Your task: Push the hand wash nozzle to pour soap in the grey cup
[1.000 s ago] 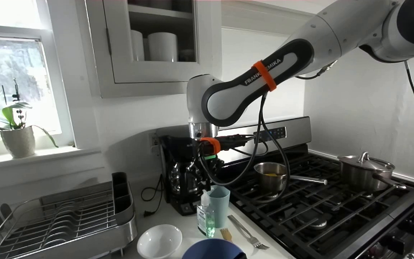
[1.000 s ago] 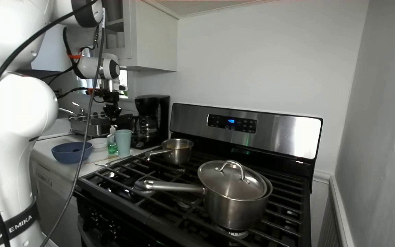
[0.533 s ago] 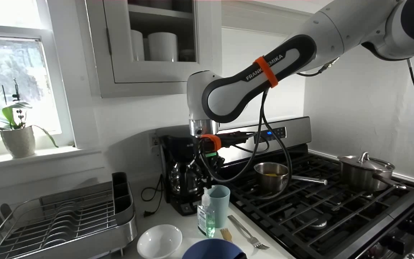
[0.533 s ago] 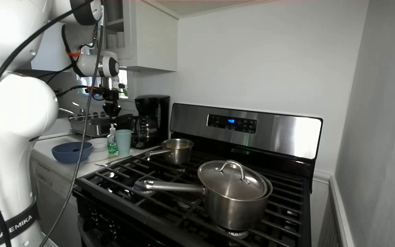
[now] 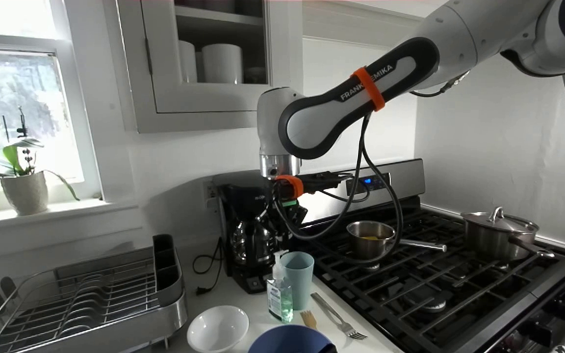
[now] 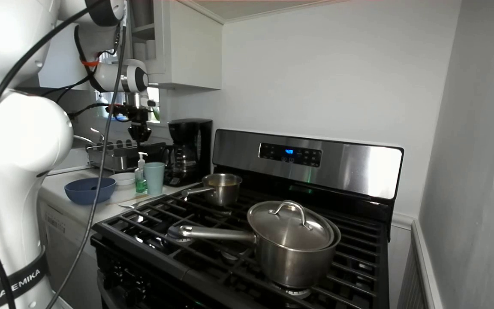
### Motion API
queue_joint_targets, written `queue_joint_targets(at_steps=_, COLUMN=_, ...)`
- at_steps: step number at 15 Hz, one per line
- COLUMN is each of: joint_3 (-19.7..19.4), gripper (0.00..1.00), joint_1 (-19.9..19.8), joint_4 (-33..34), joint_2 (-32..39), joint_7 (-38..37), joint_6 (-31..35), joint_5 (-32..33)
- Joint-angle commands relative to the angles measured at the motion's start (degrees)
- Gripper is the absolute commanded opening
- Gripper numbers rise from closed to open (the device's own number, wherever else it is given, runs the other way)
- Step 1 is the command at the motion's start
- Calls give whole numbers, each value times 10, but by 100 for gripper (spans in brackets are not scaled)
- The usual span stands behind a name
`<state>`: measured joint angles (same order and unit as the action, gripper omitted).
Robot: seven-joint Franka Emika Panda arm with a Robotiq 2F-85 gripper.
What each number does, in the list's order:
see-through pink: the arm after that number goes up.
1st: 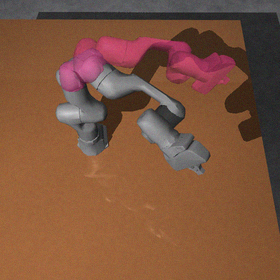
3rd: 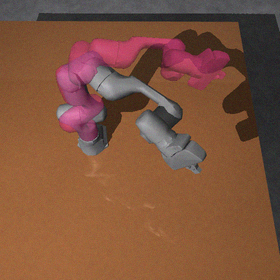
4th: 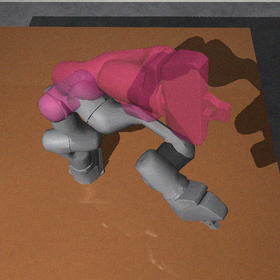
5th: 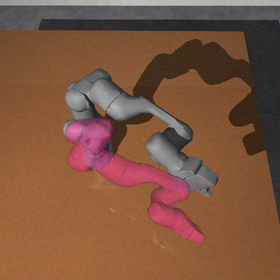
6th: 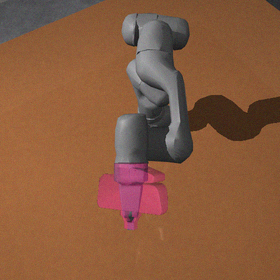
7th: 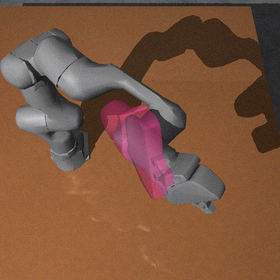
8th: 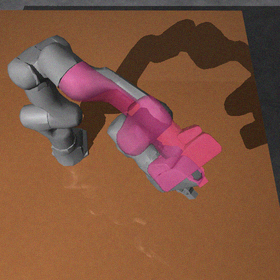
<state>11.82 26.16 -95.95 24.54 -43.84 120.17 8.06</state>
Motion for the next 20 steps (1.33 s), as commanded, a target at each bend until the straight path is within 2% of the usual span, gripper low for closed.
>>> queue_joint_targets(at_steps=1, joint_3=-6, gripper=0, joint_1=7, joint_4=-28, joint_2=-44, joint_7=-17, joint_6=0, joint_5=6)
queue_joint_targets(at_steps=8, joint_3=5, gripper=0, joint_1=1, joint_4=-71, joint_2=-102, joint_7=-10, joint_6=0, joint_5=9)
queue_joint_targets(at_steps=11, joint_3=15, gripper=0, joint_1=-2, joint_4=-120, joint_2=-142, joint_7=0, joint_6=8, joint_5=10)
queue_joint_targets(at_steps=14, joint_3=23, gripper=0, joint_1=-1, joint_4=-181, joint_2=-194, joint_7=-10, joint_6=28, joint_5=52)
queue_joint_targets(at_steps=15, joint_3=26, gripper=26, joint_1=-3, joint_4=-202, joint_2=-215, joint_7=-14, joint_6=38, joint_5=70)
queue_joint_targets(at_steps=17, joint_3=34, gripper=33, joint_1=-11, joint_4=-245, joint_2=-259, joint_7=-22, joint_6=67, joint_5=97)
queue_joint_targets(at_steps=20, joint_3=45, gripper=54, joint_1=-31, joint_4=-317, joint_2=-335, joint_7=43, joint_6=140, joint_5=49)
